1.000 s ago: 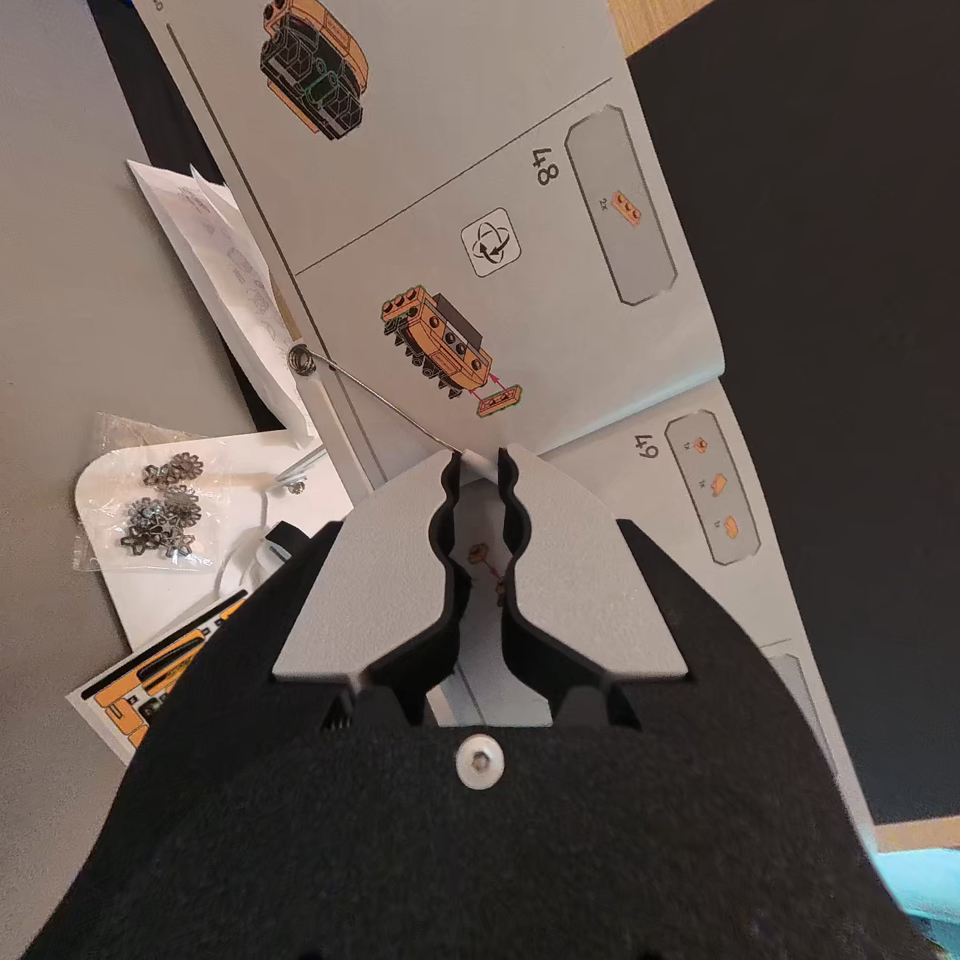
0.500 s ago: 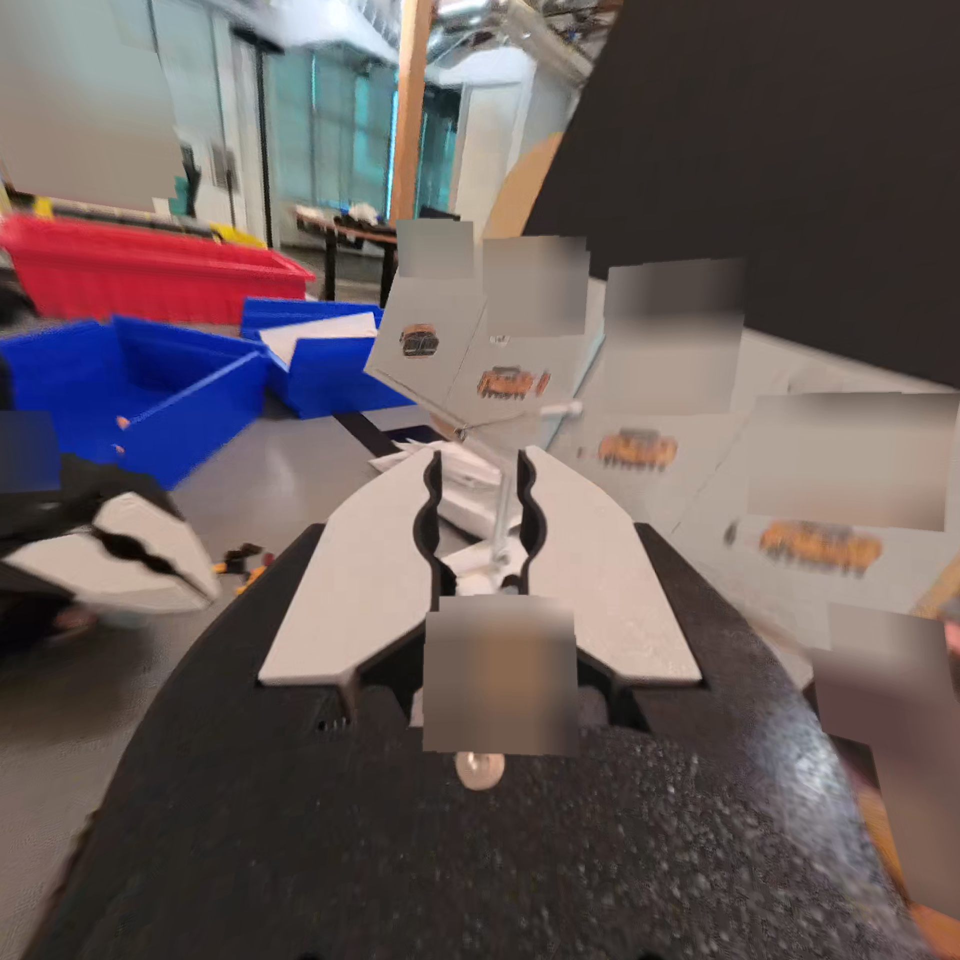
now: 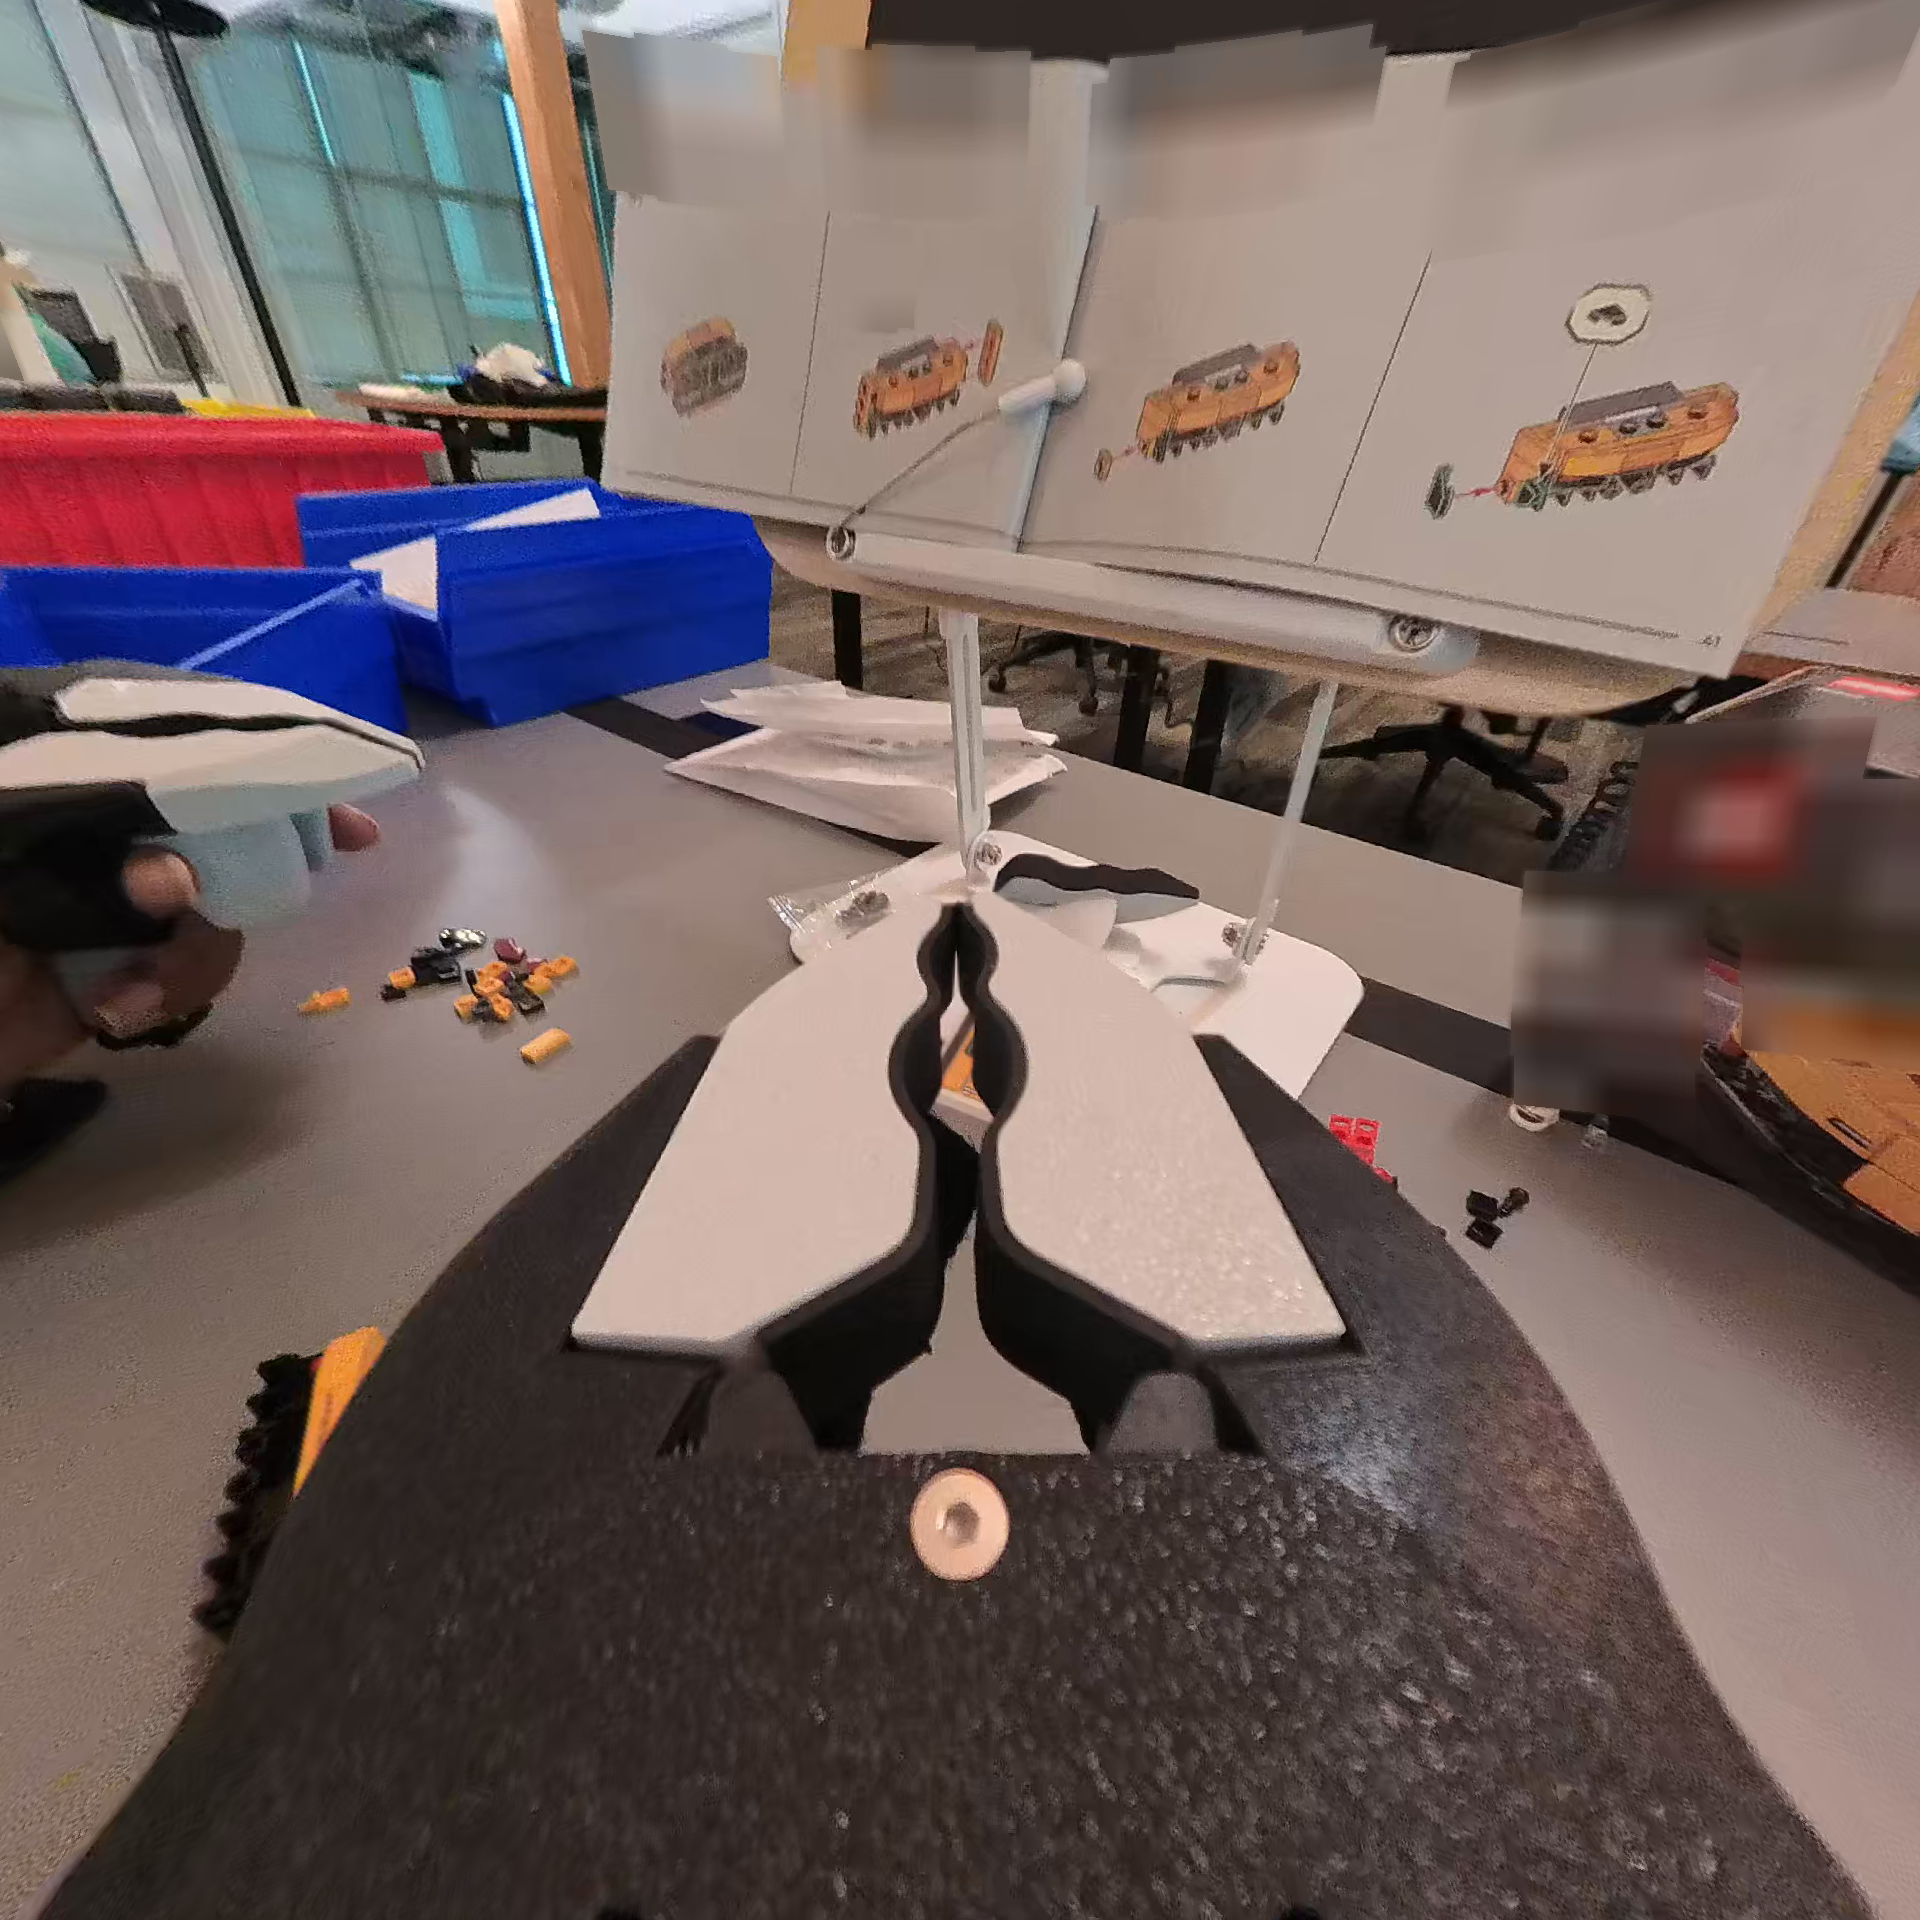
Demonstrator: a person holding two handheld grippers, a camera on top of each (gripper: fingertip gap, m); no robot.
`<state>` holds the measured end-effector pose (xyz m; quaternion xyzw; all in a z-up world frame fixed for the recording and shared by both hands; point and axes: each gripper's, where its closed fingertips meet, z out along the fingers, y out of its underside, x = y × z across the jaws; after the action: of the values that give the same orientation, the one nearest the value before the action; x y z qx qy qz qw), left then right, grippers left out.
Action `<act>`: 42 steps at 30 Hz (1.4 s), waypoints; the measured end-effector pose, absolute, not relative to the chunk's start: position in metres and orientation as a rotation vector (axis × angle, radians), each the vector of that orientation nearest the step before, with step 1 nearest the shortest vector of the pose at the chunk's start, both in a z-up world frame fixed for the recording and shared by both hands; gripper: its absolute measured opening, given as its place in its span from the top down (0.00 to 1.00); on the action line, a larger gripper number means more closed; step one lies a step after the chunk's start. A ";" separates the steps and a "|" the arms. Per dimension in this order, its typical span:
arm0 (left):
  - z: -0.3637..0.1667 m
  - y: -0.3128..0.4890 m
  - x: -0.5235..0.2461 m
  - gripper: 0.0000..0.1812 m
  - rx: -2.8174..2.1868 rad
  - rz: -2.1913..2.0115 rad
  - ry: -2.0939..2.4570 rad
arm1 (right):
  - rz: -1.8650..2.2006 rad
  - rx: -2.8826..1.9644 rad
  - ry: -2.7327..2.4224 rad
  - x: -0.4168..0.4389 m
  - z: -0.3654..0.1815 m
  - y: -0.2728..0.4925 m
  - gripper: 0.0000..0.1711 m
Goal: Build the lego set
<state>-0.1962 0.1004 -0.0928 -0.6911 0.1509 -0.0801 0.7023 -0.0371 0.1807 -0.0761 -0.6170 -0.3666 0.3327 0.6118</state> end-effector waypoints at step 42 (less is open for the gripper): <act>0.052 0.236 -0.221 1.00 -1.410 0.130 0.030 | 0.667 -1.379 -0.704 -0.011 -0.064 0.204 1.00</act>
<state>-0.2208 0.2356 0.0523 -0.6476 0.0136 0.0597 0.7595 -0.0109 0.2044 -0.0637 -0.6106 -0.3118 0.2953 0.6653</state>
